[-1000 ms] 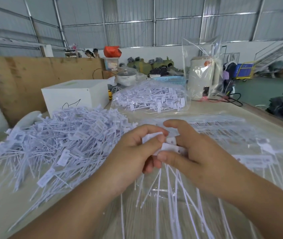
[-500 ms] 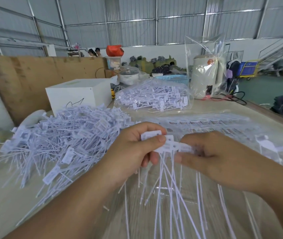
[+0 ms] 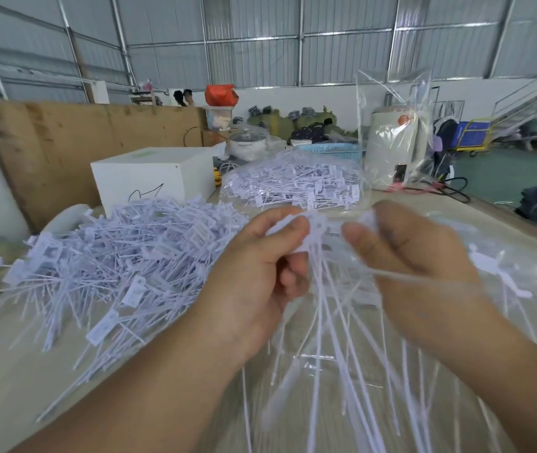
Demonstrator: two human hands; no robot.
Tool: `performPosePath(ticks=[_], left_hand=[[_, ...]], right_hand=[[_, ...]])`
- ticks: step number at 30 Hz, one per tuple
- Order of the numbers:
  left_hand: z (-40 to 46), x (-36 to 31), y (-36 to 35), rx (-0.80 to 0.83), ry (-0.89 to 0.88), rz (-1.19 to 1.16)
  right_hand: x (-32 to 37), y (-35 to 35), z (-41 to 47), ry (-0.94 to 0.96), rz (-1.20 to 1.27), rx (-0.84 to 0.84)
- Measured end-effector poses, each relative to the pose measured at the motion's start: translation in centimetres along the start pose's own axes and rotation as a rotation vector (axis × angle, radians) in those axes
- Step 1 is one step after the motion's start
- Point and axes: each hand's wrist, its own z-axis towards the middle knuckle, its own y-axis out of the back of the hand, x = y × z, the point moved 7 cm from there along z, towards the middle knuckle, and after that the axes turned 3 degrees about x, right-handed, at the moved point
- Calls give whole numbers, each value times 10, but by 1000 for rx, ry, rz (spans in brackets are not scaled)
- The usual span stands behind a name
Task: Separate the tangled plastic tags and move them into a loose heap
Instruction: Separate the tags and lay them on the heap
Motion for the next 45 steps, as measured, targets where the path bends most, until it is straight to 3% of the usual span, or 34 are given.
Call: performPosePath(ticks=[2,6,10,15,22,26,29,33,37,41,42,45], left_hand=[[3,-5,9,-31,-9,-1],[1,1,3,101,-3,252],[-5,11,-9,242,25,428],[-4,20,-7,247,71,496],[-4,23,-7,274,60,568],[-2,18,-3,198,17,520],[0,10,3,127,-24,483],[0,8,3,111,-48,445],[4,11,0,44,-60,227],[6,21,16,-104,61,24],[5,22,21,-133,87,16],[5,18,22,-92,94,88]], right_hand=[[-2,9,3,7,56,-10],[-9,-20,-11,17,48,370],[-17,-26,-8,-3,158,406],[-18,-40,-16,3,61,621],[-20,-43,-18,3,-48,609],[-17,-37,-14,-9,-20,578],[-26,-20,-8,-43,-208,510],[-26,-13,-6,-88,-189,465],[-14,-13,-4,-50,-191,248],[-23,25,1,-134,135,-193],[-24,33,2,-123,176,-212],[-22,14,-1,-102,178,74]])
